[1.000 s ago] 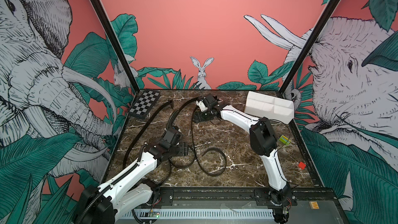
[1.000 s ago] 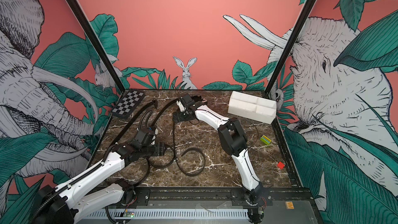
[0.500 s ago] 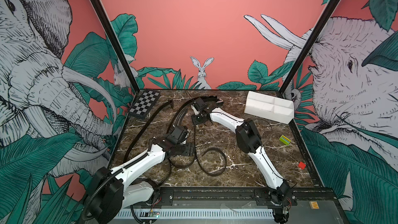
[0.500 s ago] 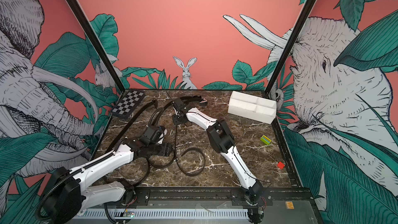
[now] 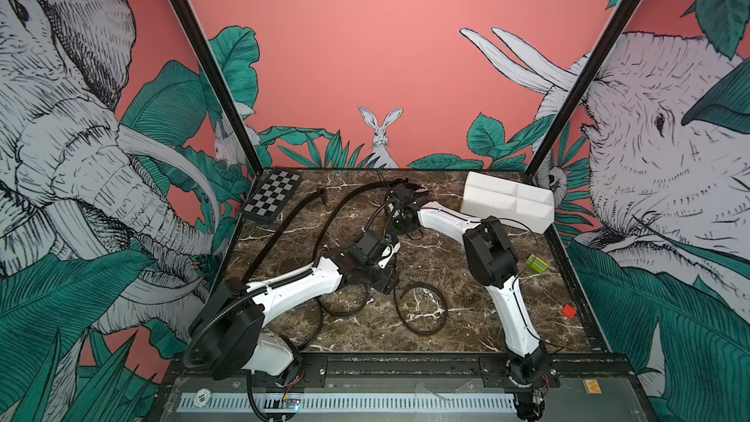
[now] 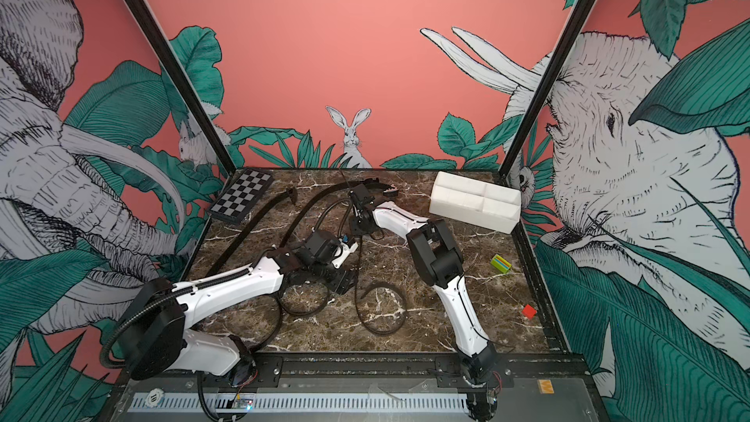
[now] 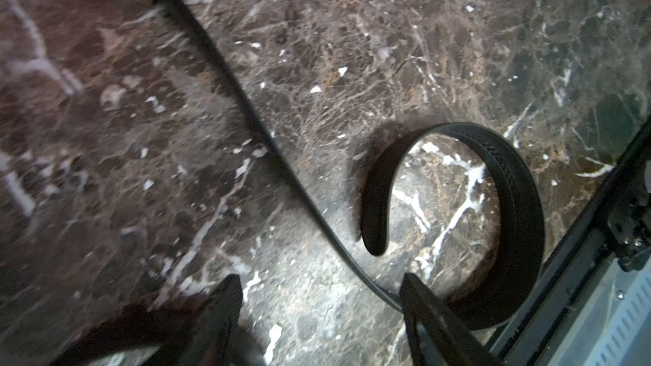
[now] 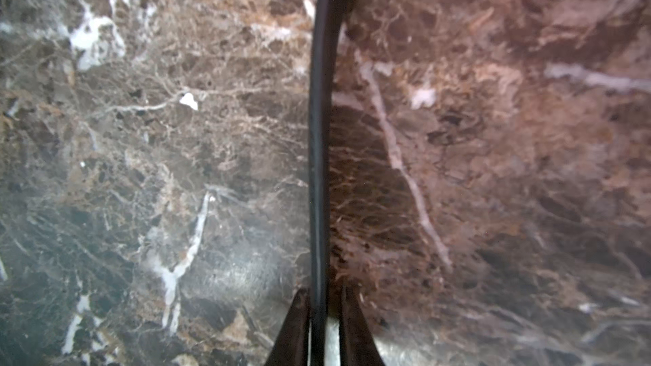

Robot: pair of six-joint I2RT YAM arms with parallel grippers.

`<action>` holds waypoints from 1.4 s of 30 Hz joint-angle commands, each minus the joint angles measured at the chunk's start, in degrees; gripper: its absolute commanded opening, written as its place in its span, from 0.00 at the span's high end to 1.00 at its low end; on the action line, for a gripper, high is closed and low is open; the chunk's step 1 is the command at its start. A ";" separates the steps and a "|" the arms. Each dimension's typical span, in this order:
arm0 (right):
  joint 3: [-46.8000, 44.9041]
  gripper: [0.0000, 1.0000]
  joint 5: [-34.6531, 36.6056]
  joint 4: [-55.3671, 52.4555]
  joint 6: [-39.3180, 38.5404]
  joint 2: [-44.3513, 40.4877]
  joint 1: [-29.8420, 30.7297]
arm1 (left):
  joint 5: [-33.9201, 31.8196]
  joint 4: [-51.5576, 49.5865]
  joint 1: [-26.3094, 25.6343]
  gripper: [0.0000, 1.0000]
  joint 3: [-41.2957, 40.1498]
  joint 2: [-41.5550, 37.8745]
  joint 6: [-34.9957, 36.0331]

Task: Place the belts into the storage roll
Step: Roll the belt at the center of the board.

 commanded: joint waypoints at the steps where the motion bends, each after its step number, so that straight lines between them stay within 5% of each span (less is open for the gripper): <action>1: -1.49 0.84 0.53 -0.36 0.89 -0.50 -0.19 | 4.66 2.45 -1.39 0.32 2.66 1.24 4.98; 11: -2.87 0.84 -1.43 0.71 2.27 -0.39 -1.26 | 7.67 3.19 -7.52 0.36 7.01 8.07 8.47; 20: -4.23 0.83 -1.90 1.55 2.72 -0.61 -1.79 | 6.88 3.22 -8.03 0.42 12.51 16.98 10.28; 29: -4.49 0.83 -2.27 1.78 2.86 -0.90 -2.45 | 3.25 0.04 -8.20 0.70 13.51 21.83 10.47; 32: -4.37 0.83 -2.21 1.62 2.97 -0.83 -2.83 | -0.36 0.03 -8.11 0.90 12.33 21.95 8.95; 35: -5.10 0.83 -2.19 1.76 3.06 -1.22 -3.35 | -3.46 0.23 -8.12 0.98 10.39 20.97 6.97; 38: -6.06 0.83 -2.30 2.47 3.22 -1.59 -3.70 | -4.16 0.27 -8.14 0.97 8.81 20.55 6.01; 42: -6.12 0.83 -2.54 2.81 3.39 -1.45 -3.80 | -3.58 -0.34 -8.20 0.71 9.47 20.02 4.92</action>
